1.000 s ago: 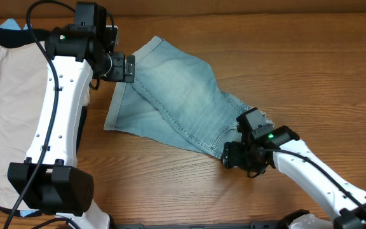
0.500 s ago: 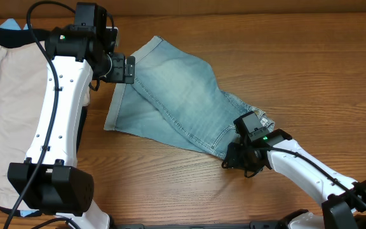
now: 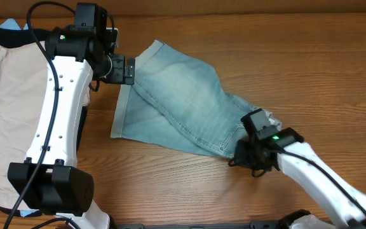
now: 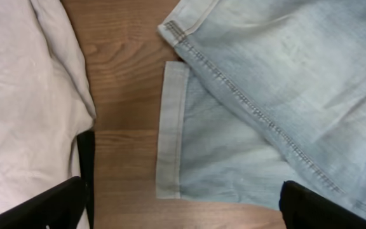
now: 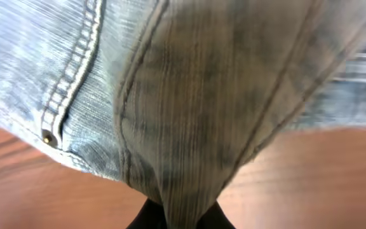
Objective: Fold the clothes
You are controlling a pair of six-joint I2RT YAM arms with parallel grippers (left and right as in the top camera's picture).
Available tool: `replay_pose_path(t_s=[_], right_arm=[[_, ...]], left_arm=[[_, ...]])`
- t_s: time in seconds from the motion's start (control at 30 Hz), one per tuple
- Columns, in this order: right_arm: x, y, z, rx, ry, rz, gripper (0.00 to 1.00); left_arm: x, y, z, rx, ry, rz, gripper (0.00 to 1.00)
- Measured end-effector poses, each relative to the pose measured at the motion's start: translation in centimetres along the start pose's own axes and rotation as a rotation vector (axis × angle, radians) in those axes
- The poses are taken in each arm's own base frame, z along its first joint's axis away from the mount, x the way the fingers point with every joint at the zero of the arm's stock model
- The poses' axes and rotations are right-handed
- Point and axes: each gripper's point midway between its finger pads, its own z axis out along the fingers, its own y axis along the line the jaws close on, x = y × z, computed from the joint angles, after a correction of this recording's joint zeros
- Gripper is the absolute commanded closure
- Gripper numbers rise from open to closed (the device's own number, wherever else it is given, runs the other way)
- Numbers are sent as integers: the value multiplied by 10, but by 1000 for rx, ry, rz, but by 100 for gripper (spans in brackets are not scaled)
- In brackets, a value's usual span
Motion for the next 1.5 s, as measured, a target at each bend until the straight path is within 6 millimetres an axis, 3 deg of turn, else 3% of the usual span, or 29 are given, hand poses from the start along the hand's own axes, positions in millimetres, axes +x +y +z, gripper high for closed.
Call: replay_pose_path(t_s=[0.13,0.2,0.3,0.43,0.67,1.0,1.13,1.2,1.33,1.5], right_arm=[[15,-4,-49,-29,-43,50,96],[25,-8,-64,-44,-58,75,96],[32,-12,-80,-79,-103,110,96],[18,-10,-91,-113,-209,154,96],[-61,-15,-107,-141,-474,290,96],[-175,-74,-116,-97,-667,442,96],[-205,-94,-108,-109,-698,471,96],[-211,-100,-100,-113,-687,478,96],[-212,-101,-85,-117,-636,476,96],[-206,-100,-79,-114,-600,453,96]], left_arm=[[17,-2,-1,11,69,-3,6],[24,-4,-1,21,100,-1,6],[29,-11,-2,32,116,13,5],[18,-27,-1,50,65,50,4],[-11,-62,-3,92,-68,119,4],[-41,-89,-4,128,-208,169,3],[-48,-92,14,129,-225,180,3],[-49,-95,30,132,-220,197,4],[-36,-101,73,155,-132,226,6],[-12,-108,126,193,9,218,16]])
